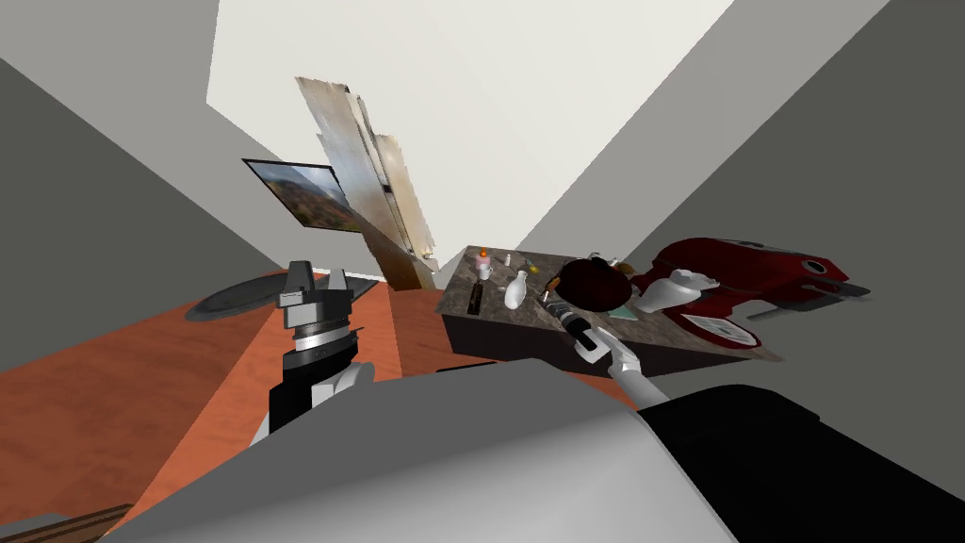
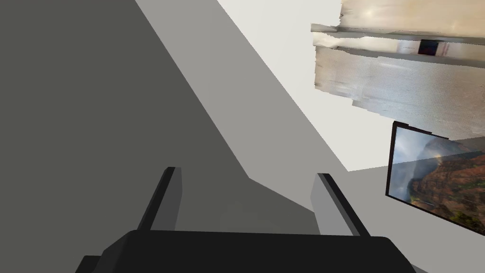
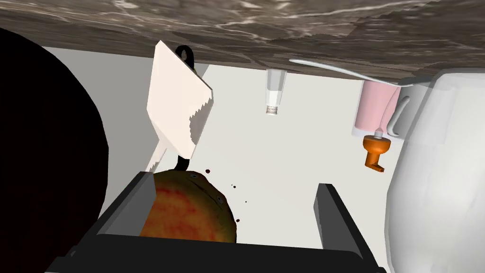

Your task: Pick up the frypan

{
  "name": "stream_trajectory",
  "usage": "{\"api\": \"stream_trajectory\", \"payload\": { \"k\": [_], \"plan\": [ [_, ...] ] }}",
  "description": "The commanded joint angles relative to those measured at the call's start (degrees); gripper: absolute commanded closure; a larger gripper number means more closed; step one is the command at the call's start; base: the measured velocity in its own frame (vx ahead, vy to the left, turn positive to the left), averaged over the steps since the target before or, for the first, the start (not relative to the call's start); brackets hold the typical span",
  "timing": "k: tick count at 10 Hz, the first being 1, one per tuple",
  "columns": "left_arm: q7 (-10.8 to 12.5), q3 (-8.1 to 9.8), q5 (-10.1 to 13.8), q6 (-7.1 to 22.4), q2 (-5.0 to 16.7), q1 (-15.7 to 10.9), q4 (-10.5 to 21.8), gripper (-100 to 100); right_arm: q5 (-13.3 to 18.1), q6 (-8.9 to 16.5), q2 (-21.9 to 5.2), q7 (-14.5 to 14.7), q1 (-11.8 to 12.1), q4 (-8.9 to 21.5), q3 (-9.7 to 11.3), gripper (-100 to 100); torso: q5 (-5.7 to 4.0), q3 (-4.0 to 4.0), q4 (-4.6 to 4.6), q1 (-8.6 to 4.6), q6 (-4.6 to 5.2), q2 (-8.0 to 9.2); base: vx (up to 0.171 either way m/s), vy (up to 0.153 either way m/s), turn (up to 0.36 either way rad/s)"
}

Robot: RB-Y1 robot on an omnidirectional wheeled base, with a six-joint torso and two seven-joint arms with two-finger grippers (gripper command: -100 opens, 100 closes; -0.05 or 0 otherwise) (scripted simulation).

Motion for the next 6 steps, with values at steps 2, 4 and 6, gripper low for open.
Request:
{"api": "stream_trajectory", "payload": {
  "k": [2, 4, 6],
  "plan": [
    [0.00, 0.00, 0.00, 0.00, 0.00, 0.00, 0.00, 0, 1.61, 0.41, -2.45, 1.00, -0.43, 2.88, 0.47, -100, 0.01, -0.02, -0.01, 0.05, 0.00, -0.04, 0.026, 0.065, 0.062],
    [0.00, 0.00, 0.00, 0.00, 0.00, 0.00, 0.00, 0, 3.47, 0.93, -5.60, 2.00, -1.16, 6.31, 1.33, -100, 0.00, 0.00, 0.00, 0.01, 0.01, 0.01, 0.018, 0.060, 0.065],
    [0.00, 0.00, 0.00, 0.00, 0.00, 0.00, 0.00, 0, 4.30, 1.11, -7.03, 2.43, -1.48, 7.86, 1.76, -100, 0.00, 0.01, 0.00, -0.01, 0.02, 0.01, 0.018, 0.042, 0.029]
  ]
}}
